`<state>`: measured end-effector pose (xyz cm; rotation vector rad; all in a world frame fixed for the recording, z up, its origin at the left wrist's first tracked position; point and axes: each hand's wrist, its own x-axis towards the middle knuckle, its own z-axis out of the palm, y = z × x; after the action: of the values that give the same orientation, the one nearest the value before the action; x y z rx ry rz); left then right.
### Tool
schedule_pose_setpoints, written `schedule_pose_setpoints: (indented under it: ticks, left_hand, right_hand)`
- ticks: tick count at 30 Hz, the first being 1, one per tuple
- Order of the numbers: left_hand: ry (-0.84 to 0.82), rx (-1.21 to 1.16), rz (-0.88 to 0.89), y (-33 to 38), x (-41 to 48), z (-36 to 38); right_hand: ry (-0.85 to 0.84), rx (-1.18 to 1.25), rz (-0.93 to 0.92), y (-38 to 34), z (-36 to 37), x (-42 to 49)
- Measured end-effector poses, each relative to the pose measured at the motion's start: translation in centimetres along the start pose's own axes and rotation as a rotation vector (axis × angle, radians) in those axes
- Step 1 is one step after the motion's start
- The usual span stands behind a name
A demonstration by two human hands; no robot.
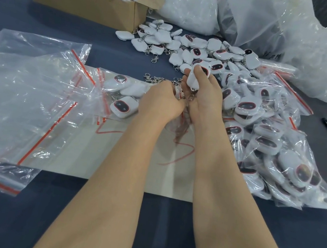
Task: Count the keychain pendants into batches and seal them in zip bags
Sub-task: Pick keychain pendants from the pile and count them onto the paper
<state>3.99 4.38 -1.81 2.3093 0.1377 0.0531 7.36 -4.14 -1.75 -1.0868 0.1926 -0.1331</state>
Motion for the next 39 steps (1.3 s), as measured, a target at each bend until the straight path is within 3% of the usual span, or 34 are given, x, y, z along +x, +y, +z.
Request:
schedule_pose_setpoints:
  ticks: [9,13,23,30,34,35,39]
  left_hand:
    - [0.006,0.009,0.001,0.0,0.0,0.0]
    - [0.014,0.022,0.006,-0.1,0.1,-0.1]
    - [0.013,0.005,-0.01,0.0,0.2,0.0]
    - [0.06,-0.083,-0.019,0.1,0.6,-0.5]
    - [0.126,-0.288,-0.038,0.4,0.5,-1.1]
    - [0.14,-0.313,-0.04,0.5,0.3,-1.2]
    - [0.234,-0.351,-0.041,0.8,0.1,-1.8]
  right_hand:
    - [-0.008,-0.067,-0.098,0.1,-0.2,0.0]
    - [0.041,0.039,-0.035,0.0,0.1,0.1]
    - [-0.071,0.057,0.044,-0.5,0.3,-0.4]
    - [-0.139,-0.255,0.0,-2.0,0.5,-0.6]
    - [-0.17,-0.923,-0.118,-3.1,0.9,-1.0]
    - [-0.163,-0.996,-0.153,-3.4,0.9,-1.1]
    - [-0.149,-0.911,-0.087,-4.7,0.8,-1.6]
